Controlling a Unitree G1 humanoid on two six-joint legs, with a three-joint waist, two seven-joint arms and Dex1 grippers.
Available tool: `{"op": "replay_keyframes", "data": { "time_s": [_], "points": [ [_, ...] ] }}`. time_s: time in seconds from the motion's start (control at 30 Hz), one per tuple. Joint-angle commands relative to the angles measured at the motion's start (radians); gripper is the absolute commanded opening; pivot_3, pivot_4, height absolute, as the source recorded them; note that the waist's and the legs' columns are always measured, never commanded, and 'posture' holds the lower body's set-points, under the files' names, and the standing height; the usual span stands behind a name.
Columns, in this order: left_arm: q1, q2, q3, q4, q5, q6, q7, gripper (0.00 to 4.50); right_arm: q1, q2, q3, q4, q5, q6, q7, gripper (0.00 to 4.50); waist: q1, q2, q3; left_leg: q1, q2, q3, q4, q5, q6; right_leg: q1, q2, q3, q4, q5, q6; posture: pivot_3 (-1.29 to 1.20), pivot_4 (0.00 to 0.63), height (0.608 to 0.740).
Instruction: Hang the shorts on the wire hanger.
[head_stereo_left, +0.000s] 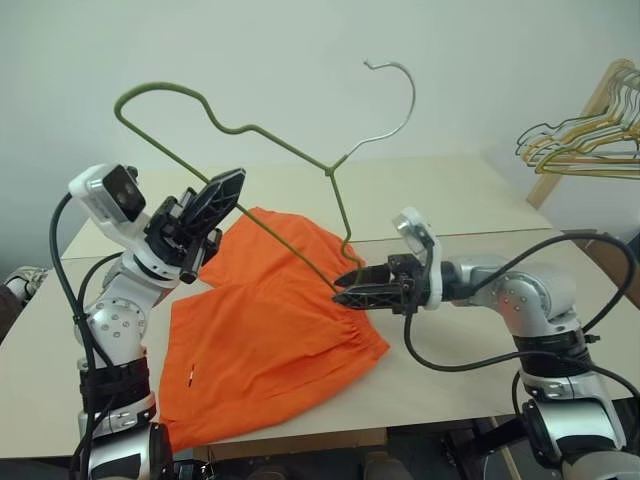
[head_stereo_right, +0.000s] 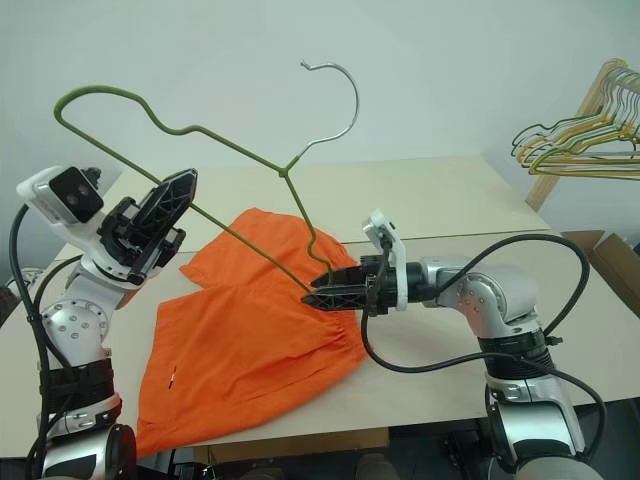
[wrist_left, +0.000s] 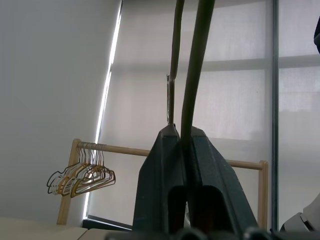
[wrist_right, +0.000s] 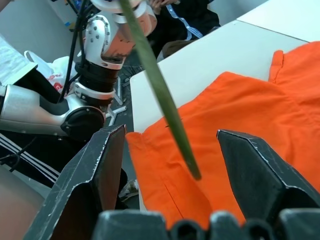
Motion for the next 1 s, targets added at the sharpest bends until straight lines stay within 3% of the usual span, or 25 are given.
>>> {"op": "replay_keyframes", "data": {
  "time_s": [0.03, 0.1, 0.2, 0.47, 0.7, 0.73, 0.87, 1.0],
  "points": [
    [-0.007, 0.006, 0.003, -0.016, -0.010, -0.002, 0.007, 0.00, -0.037, 0.017, -0.011, -0.015, 0.010, -0.033, 0.001, 3.49, -0.001, 0.000, 0.000, 0.000, 0.000, 0.000, 0.000, 0.000, 0.000, 0.000, 0.000, 0.000, 0.000, 0.000, 0.000, -0.09, 0.000, 0.740],
    [-0.007, 0.004, 0.002, -0.016, -0.009, -0.003, 0.009, 0.00, -0.040, 0.022, -0.011, -0.009, 0.008, -0.043, 0.008, 3.49, -0.002, 0.000, 0.000, 0.000, 0.000, 0.000, 0.000, 0.000, 0.000, 0.000, 0.000, 0.000, 0.000, 0.000, 0.000, -0.09, 0.000, 0.740],
    [-0.007, 0.001, 0.001, -0.016, -0.012, -0.002, 0.014, 0.00, -0.050, 0.032, -0.011, 0.006, 0.002, -0.044, 0.001, 2.94, -0.002, 0.000, 0.000, 0.000, 0.000, 0.000, 0.000, 0.000, 0.000, 0.000, 0.000, 0.000, 0.000, 0.000, 0.000, -0.09, 0.000, 0.740],
    [0.000, 0.011, 0.002, 0.002, -0.010, 0.009, 0.017, 0.00, -0.055, 0.036, 0.001, 0.012, -0.011, -0.063, 0.005, 0.14, -0.003, 0.000, 0.000, 0.000, 0.000, 0.000, 0.000, 0.000, 0.000, -0.001, 0.000, 0.000, 0.000, 0.000, 0.000, -0.10, 0.000, 0.740],
    [0.010, -0.006, -0.010, 0.046, 0.031, -0.009, 0.044, 0.00, -0.050, 0.037, 0.007, 0.009, -0.021, -0.075, 0.004, 0.03, -0.003, 0.000, 0.000, 0.000, 0.000, 0.000, 0.000, 0.000, 0.000, 0.000, 0.000, 0.000, 0.000, 0.000, 0.000, -0.10, 0.000, 0.740],
    [0.016, -0.004, -0.018, 0.051, 0.044, -0.008, 0.041, 0.55, -0.049, 0.038, 0.005, 0.008, -0.020, -0.075, 0.002, 0.00, -0.003, 0.000, 0.000, 0.000, 0.000, 0.000, 0.000, 0.000, 0.000, 0.000, 0.000, 0.000, 0.000, 0.000, 0.000, -0.10, 0.000, 0.740],
    [0.045, 0.017, -0.046, 0.060, 0.088, 0.010, 0.034, 1.73, -0.038, 0.039, -0.021, -0.004, -0.002, -0.079, -0.001, 0.00, -0.003, 0.000, 0.000, 0.000, 0.000, 0.000, 0.000, 0.000, 0.000, 0.000, 0.000, 0.000, 0.000, 0.000, 0.000, -0.10, 0.000, 0.740],
    [0.111, 0.084, -0.104, 0.064, 0.234, -0.025, 0.017, 3.09, -0.020, 0.038, -0.111, -0.003, 0.042, -0.049, -0.063, 0.00, -0.004, 0.000, 0.000, -0.001, 0.000, 0.000, 0.000, 0.000, 0.000, -0.001, 0.000, 0.000, 0.000, 0.000, 0.000, -0.10, 0.000, 0.740]
  ]
}}
